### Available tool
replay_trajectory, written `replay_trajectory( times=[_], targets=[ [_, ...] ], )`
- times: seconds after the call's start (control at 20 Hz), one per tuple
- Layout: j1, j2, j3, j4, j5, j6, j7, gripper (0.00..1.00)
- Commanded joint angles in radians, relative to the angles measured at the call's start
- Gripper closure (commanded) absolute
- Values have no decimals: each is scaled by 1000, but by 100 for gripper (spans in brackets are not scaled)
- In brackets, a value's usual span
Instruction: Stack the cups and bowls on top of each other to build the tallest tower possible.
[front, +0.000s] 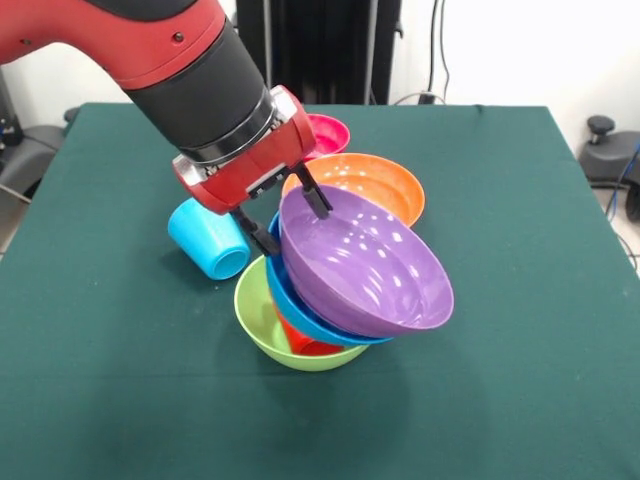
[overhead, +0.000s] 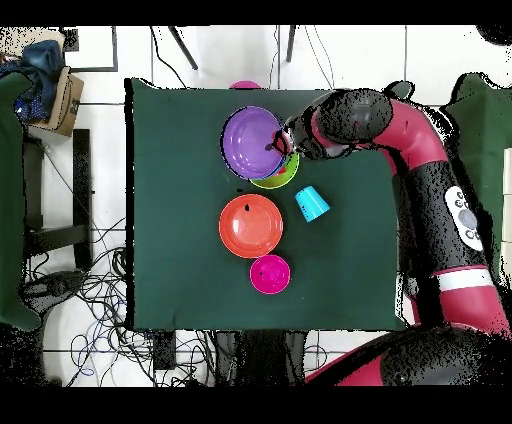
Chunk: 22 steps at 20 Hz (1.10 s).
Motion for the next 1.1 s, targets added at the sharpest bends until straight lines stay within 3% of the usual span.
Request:
replay_trajectory(
  times=[0.05, 0.35, 0.75, 0.9, 1.1],
  targets=[
    [-53, -76, 44, 78, -30, 202, -383, 0],
    [-86, -133, 83, 61, -15, 369, -384, 0],
    [-87, -143, 136, 8, -1, 498, -336, 0],
    [-91, -121, 133, 29, -42, 441, -340, 0],
    [-108, -98, 129, 101, -95, 282, -317, 0]
  ],
)
